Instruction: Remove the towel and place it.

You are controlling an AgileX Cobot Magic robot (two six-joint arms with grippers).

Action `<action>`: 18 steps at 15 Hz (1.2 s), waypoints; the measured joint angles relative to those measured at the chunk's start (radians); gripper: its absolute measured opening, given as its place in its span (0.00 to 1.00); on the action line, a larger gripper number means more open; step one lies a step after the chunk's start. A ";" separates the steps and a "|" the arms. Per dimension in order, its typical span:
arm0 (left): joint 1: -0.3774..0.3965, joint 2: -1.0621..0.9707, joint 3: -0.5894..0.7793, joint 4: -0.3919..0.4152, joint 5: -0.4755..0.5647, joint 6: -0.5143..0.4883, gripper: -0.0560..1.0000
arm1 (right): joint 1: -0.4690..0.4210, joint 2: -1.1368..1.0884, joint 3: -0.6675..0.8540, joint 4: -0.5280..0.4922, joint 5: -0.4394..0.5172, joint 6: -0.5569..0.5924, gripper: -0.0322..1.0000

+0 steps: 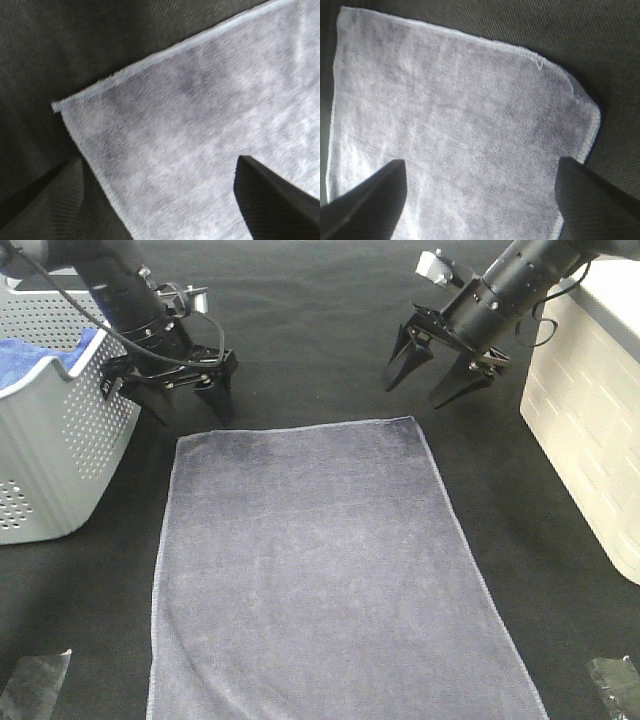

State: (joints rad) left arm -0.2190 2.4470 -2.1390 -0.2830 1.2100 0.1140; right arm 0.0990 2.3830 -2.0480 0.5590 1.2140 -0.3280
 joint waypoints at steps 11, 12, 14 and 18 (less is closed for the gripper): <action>0.096 0.016 0.073 -0.046 0.007 0.048 0.79 | 0.000 0.049 0.000 0.009 0.000 -0.024 0.80; 0.097 0.031 0.073 -0.055 0.007 0.048 0.79 | 0.000 0.049 0.000 0.009 0.000 -0.027 0.80; 0.103 0.051 0.074 -0.091 0.008 0.054 0.79 | 0.000 0.049 0.000 0.009 -0.010 -0.028 0.80; 0.105 0.061 0.074 -0.161 -0.023 0.071 0.79 | 0.000 0.074 0.000 0.012 -0.070 -0.053 0.80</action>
State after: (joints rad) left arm -0.1140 2.5080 -2.0650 -0.4440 1.1870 0.1850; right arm 0.0990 2.4570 -2.0480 0.5710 1.1440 -0.3810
